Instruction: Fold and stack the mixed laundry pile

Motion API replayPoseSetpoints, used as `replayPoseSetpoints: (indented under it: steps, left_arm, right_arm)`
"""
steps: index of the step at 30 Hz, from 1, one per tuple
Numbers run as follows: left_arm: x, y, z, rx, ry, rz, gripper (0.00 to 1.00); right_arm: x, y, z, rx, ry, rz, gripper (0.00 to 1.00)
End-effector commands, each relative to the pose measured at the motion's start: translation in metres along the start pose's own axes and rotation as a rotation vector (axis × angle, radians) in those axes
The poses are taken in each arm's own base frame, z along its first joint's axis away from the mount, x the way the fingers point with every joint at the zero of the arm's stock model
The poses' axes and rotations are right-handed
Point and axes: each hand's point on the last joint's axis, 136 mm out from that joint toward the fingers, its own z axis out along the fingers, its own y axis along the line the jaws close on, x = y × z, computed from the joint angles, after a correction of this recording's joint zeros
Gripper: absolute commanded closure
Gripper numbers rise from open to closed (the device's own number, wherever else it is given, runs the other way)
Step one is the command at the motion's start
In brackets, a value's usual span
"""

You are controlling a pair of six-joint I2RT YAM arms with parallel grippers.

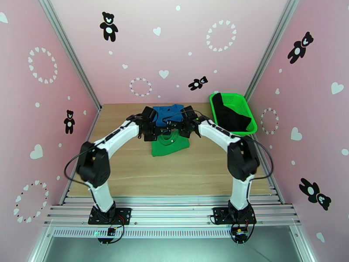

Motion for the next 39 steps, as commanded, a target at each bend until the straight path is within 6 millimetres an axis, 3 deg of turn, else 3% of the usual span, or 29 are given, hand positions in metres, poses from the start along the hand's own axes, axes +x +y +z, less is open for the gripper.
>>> replayPoseSetpoints:
  steps: [1,3,8,11,12,15,16,19,20,22,25,27,32,35,37,39]
  left_arm:
    - [-0.006,0.029,0.012,-0.035,-0.019,-0.043,1.0]
    - [-0.005,0.037,0.024,-0.028,0.005,-0.052,1.0]
    - [0.008,0.061,0.045,-0.086,0.067,-0.127,0.78]
    - [0.008,0.078,0.032,-0.14,0.034,-0.221,0.6]
    - [0.007,0.083,0.026,-0.169,0.017,-0.244,0.44]
    - [-0.001,0.099,-0.013,-0.303,-0.065,-0.297,0.36]
    - [-0.003,0.104,-0.028,-0.347,-0.093,-0.32,0.31]
    - [-0.011,0.11,-0.086,-0.468,-0.191,-0.402,0.02]
    - [-0.014,0.11,-0.107,-0.499,-0.232,-0.442,0.02]
    - [-0.016,0.11,-0.144,-0.553,-0.317,-0.563,0.02]
    - [-0.013,0.101,-0.173,-0.515,-0.38,-0.839,0.01]
    - [-0.014,0.081,-0.163,-0.374,-0.337,-0.937,0.02]
    - [-0.024,0.019,-0.1,-0.032,-0.362,-1.142,0.11]
    - [-0.017,-0.007,-0.064,0.056,-0.379,-1.307,0.1]
    - [-0.01,-0.021,-0.041,0.092,-0.362,-1.397,0.02]
    - [-0.003,-0.03,-0.023,0.11,-0.343,-1.458,0.01]
  right_arm:
    - [0.001,0.0,0.025,-0.022,0.018,0.058,1.0]
    - [0.004,-0.006,0.036,-0.01,0.022,0.093,0.95]
    - [0.004,-0.025,0.041,0.029,-0.025,0.191,0.27]
    - [0.0,-0.043,0.021,0.061,-0.079,0.234,0.01]
    - [-0.001,-0.049,0.011,0.076,-0.092,0.25,0.01]
    - [-0.005,-0.068,-0.039,0.124,-0.164,0.315,0.01]
    - [-0.006,-0.076,-0.063,0.158,-0.192,0.353,0.01]
    - [0.001,-0.099,-0.14,0.279,-0.237,0.566,0.01]
    - [0.009,-0.104,-0.163,0.3,-0.237,0.689,0.01]
    - [0.035,-0.1,-0.19,0.282,-0.165,0.95,0.01]
    - [0.021,-0.053,-0.177,-0.061,-0.241,0.926,0.01]
    - [0.03,-0.042,-0.156,-0.067,-0.214,0.986,0.04]
    - [0.066,-0.01,-0.096,-0.076,-0.025,1.136,0.1]
    - [0.068,0.011,-0.064,-0.128,0.041,1.16,0.12]
    - [0.065,0.02,-0.045,-0.147,0.063,1.168,0.13]
    - [0.062,0.026,-0.027,-0.163,0.079,1.179,0.14]
